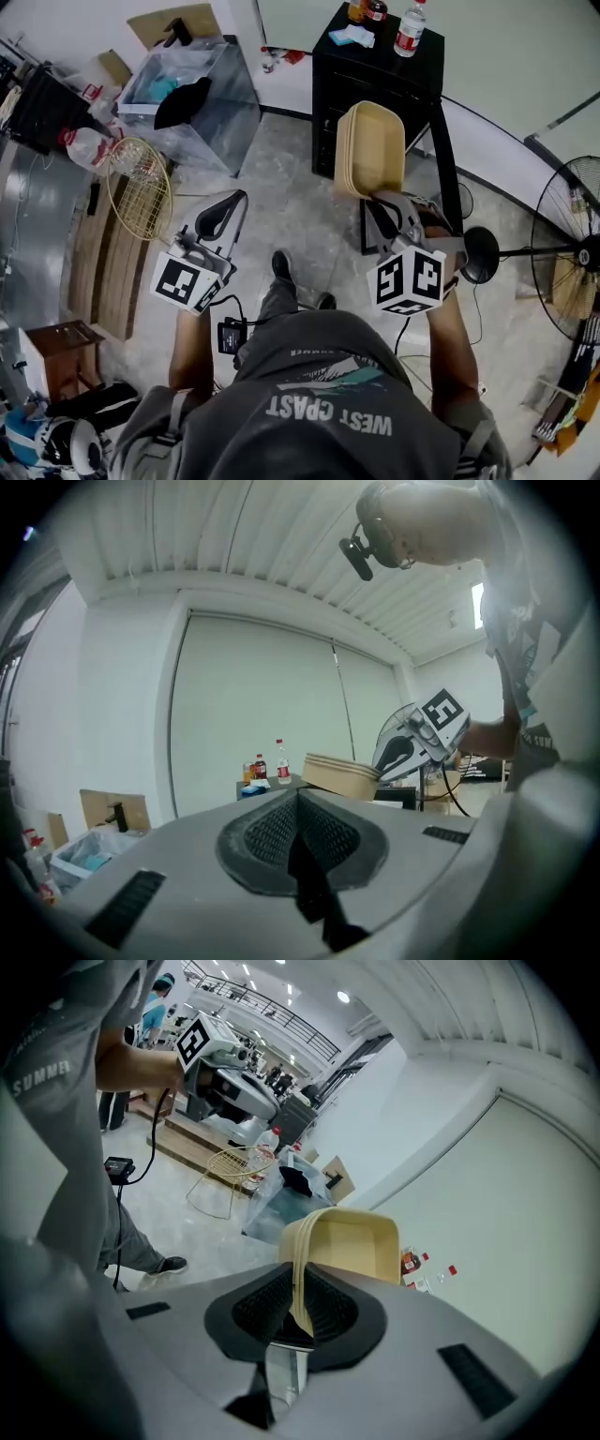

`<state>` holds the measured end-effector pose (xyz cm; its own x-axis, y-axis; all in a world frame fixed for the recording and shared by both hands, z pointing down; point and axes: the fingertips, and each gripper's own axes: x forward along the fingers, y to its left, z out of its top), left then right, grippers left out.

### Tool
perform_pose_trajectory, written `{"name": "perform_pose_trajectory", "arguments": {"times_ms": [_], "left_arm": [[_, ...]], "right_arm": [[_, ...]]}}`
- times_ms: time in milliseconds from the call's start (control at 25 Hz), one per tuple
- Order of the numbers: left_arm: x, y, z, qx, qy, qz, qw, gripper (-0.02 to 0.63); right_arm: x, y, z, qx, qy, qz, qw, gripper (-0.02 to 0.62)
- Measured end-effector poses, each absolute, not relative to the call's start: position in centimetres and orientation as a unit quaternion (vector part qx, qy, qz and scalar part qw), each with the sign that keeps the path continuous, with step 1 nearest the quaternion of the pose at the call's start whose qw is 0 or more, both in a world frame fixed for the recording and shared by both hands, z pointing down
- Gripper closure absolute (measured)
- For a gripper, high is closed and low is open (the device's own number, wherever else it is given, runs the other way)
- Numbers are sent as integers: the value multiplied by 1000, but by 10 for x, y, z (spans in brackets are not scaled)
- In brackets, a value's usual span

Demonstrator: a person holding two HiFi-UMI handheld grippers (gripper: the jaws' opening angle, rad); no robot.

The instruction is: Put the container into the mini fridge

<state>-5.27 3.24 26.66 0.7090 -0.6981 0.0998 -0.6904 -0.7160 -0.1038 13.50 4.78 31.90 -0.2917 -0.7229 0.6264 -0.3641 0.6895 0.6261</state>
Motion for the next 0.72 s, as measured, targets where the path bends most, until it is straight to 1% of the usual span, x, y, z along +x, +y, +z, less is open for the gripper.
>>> {"name": "perform_pose_trajectory", "arguments": {"times_ms": [280, 720], "left_arm": [[-50, -38, 269, -941, 333, -55, 33, 589], [-88, -121, 276, -952, 301, -41, 23, 589]], "right_arm": [[131, -3, 325, 376, -766, -166, 494, 538], [101, -75, 340, 393, -742, -152, 522, 538]]}}
